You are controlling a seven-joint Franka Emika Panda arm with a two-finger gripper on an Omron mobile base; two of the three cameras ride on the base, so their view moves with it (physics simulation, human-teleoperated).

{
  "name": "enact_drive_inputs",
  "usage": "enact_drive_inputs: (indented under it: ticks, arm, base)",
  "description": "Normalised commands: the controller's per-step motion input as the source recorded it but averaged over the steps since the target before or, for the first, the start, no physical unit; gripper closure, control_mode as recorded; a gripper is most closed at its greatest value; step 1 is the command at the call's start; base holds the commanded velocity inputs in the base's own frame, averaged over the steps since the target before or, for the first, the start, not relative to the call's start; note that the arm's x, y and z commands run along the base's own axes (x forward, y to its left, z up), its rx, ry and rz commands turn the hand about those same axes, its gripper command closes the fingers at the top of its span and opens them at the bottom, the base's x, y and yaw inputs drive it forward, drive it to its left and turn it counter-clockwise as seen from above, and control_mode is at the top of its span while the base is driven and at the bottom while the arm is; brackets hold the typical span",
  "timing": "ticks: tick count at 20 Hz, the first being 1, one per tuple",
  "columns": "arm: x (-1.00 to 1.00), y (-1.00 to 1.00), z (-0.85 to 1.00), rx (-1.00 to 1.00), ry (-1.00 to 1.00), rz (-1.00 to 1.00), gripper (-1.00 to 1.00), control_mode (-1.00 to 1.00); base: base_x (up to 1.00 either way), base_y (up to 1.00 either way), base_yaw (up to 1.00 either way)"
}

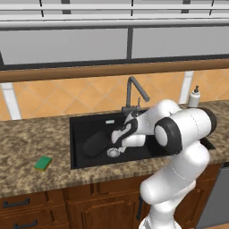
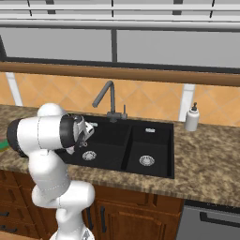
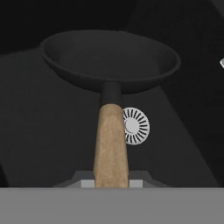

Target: Pick the pan and sponge and place them into the sink. Then turn on the water.

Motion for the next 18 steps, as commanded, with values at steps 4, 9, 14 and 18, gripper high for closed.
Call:
enact_drive_inputs:
  ticks: [4,9,14,18]
  arm:
    - [0.25,0.00,-0.55,-0.06,0.00,0.02,1.00,-1.00]
    - [0.28,0.00,-0.48,-0.07,0.00,0.01,1.00,-1.00]
    - [0.46,0.00,-0.17,-0.02,0.00,0.01,1.00,-1.00]
    - [0.48,0.00,-0.04,-0.01,0.00,0.00,1.00,-1.00]
  base:
    - [0.00,0.00,0.00]
    - [0.00,0.00,0.00]
    - [0.00,0.00,0.00]
    - [0.00,0.00,0.00]
